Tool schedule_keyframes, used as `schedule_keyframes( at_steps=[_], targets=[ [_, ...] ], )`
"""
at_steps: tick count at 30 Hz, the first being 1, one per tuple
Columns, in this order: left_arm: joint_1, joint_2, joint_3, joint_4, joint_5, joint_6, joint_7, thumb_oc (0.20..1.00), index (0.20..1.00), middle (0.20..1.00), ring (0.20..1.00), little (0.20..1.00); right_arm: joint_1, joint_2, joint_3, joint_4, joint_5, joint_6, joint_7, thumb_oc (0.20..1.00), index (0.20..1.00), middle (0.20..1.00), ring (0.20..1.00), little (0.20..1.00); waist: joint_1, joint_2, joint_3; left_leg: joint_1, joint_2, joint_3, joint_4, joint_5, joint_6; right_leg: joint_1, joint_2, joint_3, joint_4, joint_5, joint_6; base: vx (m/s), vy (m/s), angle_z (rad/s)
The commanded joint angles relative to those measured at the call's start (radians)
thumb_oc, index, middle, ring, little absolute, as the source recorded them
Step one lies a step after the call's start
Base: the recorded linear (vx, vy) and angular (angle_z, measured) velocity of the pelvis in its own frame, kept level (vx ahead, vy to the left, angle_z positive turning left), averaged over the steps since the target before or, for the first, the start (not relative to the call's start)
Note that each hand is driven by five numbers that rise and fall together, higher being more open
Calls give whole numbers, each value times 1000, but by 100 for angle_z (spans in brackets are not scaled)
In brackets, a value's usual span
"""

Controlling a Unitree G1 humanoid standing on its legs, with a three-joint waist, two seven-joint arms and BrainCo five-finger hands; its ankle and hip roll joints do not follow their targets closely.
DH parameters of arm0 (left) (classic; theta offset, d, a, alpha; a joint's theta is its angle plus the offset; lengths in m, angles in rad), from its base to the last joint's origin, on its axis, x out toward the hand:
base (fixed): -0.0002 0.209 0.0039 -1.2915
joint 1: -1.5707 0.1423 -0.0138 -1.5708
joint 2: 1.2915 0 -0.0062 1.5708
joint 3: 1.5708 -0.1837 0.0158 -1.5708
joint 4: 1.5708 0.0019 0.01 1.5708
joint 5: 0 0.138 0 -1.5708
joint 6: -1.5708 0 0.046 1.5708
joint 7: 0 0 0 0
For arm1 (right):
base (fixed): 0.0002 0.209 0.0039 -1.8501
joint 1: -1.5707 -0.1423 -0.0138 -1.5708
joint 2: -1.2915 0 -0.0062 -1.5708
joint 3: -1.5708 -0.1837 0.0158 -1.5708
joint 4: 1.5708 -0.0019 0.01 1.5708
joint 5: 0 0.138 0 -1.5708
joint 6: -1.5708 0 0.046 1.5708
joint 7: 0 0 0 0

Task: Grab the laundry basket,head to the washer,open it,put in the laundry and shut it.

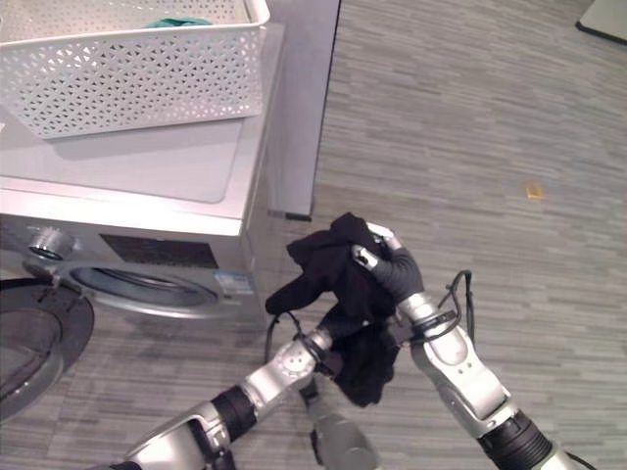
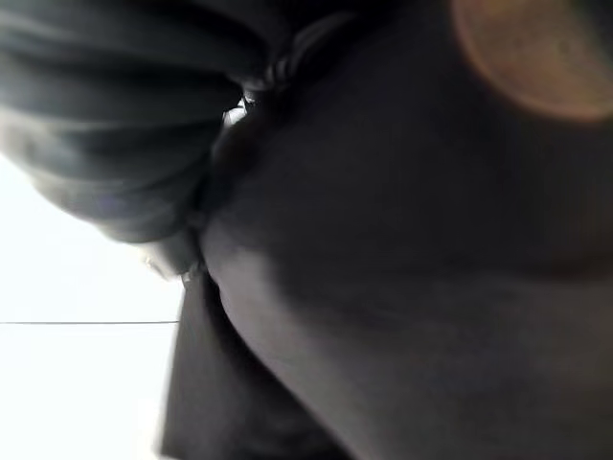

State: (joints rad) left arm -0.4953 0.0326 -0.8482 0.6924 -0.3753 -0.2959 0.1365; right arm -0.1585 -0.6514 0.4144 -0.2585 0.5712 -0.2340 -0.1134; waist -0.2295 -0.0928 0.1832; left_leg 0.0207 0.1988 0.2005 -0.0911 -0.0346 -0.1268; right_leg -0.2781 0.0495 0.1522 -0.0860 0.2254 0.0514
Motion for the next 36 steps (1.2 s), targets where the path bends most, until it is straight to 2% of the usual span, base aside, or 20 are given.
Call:
schedule_keyframes(
  at_steps=[1,6,8,12,13,14,15,17,20,21,23,24,26,28,30,32,33,36],
  targets=[
    [12,-87,16,31,-10,-81,6,200,200,200,200,200,14,4,-79,-27,-50,-72,-37,1000,1000,1000,1000,1000,14,-2,-46,-88,81,-50,4,80,-33,106,-39,-37,62,-249,33,0,0,0],
    [96,-89,72,30,-158,-70,1,200,200,200,200,200,97,51,-133,-1,-42,-78,-76,1000,1000,1000,1000,1000,22,9,-47,-91,72,-61,4,81,-29,115,-48,-49,57,-249,33,-2,10,2],
    [134,-71,92,19,-171,-69,4,200,200,200,200,200,133,56,-164,9,-71,-67,-97,1000,1000,1000,1000,1000,26,11,-46,-91,69,-65,4,81,-28,117,-51,-54,57,-249,34,-1,19,12],
    [223,-21,131,-17,-210,-65,-14,200,200,200,200,200,236,60,-274,53,-246,-15,-179,1000,1000,1000,1000,1000,34,20,-42,-97,62,-73,4,82,-24,119,-59,-69,55,-250,40,7,12,11],
    [225,-20,130,-18,-210,-64,-14,200,200,200,200,200,239,61,-275,51,-248,-14,-180,1000,1000,1000,1000,1000,35,20,-43,-97,62,-73,4,82,-24,119,-59,-69,55,-251,40,3,12,3],
    [245,-7,133,-34,-202,-61,-19,200,200,200,200,200,260,54,-304,71,-346,12,-216,1000,1000,1000,1000,1000,38,22,-43,-99,61,-75,4,82,-23,121,-60,-72,54,-251,41,0,0,0],
    [293,36,138,-82,-189,-64,-34,200,200,200,200,200,304,49,-365,115,-542,51,-282,1000,1000,1000,1000,1000,44,31,-41,-104,59,-81,4,82,-21,124,-64,-81,50,-254,45,0,0,0],
    [338,86,149,-141,-184,-67,-51,200,200,200,200,200,340,77,-396,194,-601,60,-337,1000,1000,1000,1000,1000,55,39,-39,-111,56,-90,4,85,-18,122,-66,-91,51,-256,48,5,16,6],
    [384,141,164,-192,-181,-71,-65,200,200,200,200,200,359,121,-416,286,-570,53,-355,1000,1000,1000,1000,1000,65,42,-34,-119,52,-101,4,89,-16,120,-69,-101,54,-258,50,-10,11,18],
    [424,175,198,-222,-185,-79,-76,200,200,200,200,200,364,140,-411,416,-576,55,-363,1000,1000,1000,1000,1000,75,45,-26,-125,50,-112,4,93,-15,119,-72,-111,58,-262,51,-18,18,12],
    [452,206,221,-255,-180,-87,-76,200,200,200,200,200,357,162,-405,542,-567,52,-378,1000,1000,1000,1000,1000,84,47,-19,-130,47,-121,4,95,-14,120,-75,-118,58,-263,52,-14,16,15],
    [453,206,222,-256,-180,-87,-76,200,200,200,200,200,356,163,-404,543,-567,51,-378,1000,1000,1000,1000,1000,84,47,-19,-130,47,-122,4,95,-14,120,-75,-118,58,-263,52,-22,8,20],
    [485,241,258,-301,-183,-96,-76,200,200,200,200,200,326,209,-407,755,-461,31,-378,1000,1000,1000,1000,1000,102,51,-5,-143,42,-138,4,101,-13,114,-77,-124,60,-263,51,-35,3,11],
    [490,247,268,-311,-189,-97,-78,200,200,200,200,200,313,222,-398,822,-434,24,-373,1000,1000,1000,1000,1000,105,52,0,-150,41,-147,4,105,-13,112,-78,-126,60,-264,48,-37,-11,18],
    [511,245,316,-321,-215,-97,-75,200,200,200,200,200,277,271,-389,1037,-292,15,-319,1000,1000,1000,1000,1000,124,57,9,-170,36,-170,5,116,-12,104,-78,-129,68,-273,38,-53,-32,21],
    [517,240,347,-317,-233,-93,-73,200,200,200,200,200,250,299,-379,1142,-187,12,-273,1000,1000,1000,1000,1000,136,59,18,-188,36,-185,15,121,-13,95,-75,-136,89,-287,29,-31,-31,31],
    [517,240,348,-317,-233,-93,-73,200,200,200,200,200,248,299,-379,1145,-185,11,-272,1000,1000,1000,1000,1000,135,59,18,-189,36,-185,16,120,-13,94,-75,-136,91,-288,28,-55,-37,36],
    [496,221,390,-297,-260,-91,-59,200,200,200,200,200,187,341,-340,1272,-66,13,-216,1000,1000,1000,1000,1000,158,48,59,-270,26,-218,141,89,-6,70,-74,-156,159,-318,6,-104,-55,25]
  ],
)
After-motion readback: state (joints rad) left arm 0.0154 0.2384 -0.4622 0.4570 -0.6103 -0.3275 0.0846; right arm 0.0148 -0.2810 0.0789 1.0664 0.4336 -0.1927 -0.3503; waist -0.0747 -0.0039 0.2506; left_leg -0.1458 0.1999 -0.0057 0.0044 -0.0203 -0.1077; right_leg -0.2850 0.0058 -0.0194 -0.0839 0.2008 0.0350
